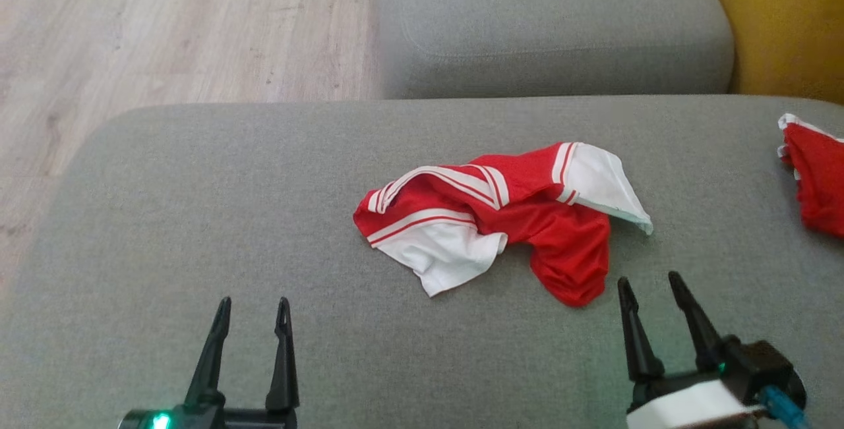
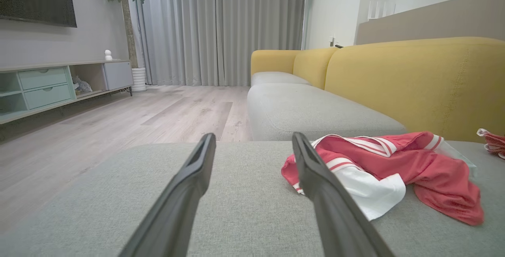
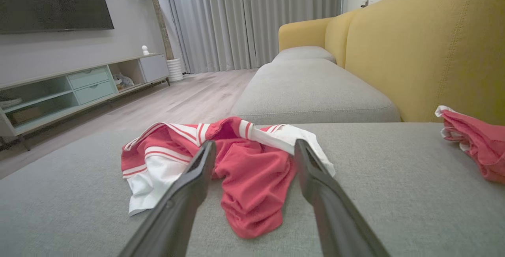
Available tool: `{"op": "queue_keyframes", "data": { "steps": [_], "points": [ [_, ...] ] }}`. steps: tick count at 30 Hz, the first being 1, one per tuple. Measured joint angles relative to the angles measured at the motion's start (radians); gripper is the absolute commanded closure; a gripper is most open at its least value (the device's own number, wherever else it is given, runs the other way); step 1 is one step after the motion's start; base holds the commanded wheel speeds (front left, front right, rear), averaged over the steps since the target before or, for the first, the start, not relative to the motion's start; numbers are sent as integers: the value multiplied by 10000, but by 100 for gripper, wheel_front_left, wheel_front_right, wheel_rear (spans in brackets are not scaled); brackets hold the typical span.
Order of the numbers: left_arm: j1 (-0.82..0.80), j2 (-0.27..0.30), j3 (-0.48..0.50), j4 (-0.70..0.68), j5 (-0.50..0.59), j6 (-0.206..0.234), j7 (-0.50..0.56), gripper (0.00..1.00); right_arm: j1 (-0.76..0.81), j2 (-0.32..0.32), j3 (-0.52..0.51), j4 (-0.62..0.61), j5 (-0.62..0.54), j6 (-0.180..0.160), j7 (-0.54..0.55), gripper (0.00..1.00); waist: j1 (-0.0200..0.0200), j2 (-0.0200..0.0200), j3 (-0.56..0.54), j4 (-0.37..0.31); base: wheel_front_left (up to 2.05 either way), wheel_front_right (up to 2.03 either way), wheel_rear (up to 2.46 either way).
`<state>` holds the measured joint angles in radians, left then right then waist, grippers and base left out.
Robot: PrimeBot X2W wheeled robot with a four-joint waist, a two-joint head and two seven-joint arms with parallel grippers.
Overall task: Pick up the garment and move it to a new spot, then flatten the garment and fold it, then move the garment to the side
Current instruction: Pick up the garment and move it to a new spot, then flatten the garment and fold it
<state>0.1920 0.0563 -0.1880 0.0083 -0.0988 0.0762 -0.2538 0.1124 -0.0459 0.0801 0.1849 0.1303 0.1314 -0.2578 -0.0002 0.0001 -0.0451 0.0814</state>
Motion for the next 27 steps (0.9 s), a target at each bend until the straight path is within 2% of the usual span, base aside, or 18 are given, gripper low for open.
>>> {"op": "queue_keyframes", "data": {
  "steps": [27],
  "points": [
    [0, 0, 176, 407, 117, -10, 0, 0, 255, 8, 226, 65, 180, 2, 0, 0, 2, 0, -101, -83, 0, 0, 0]
  ]
}}
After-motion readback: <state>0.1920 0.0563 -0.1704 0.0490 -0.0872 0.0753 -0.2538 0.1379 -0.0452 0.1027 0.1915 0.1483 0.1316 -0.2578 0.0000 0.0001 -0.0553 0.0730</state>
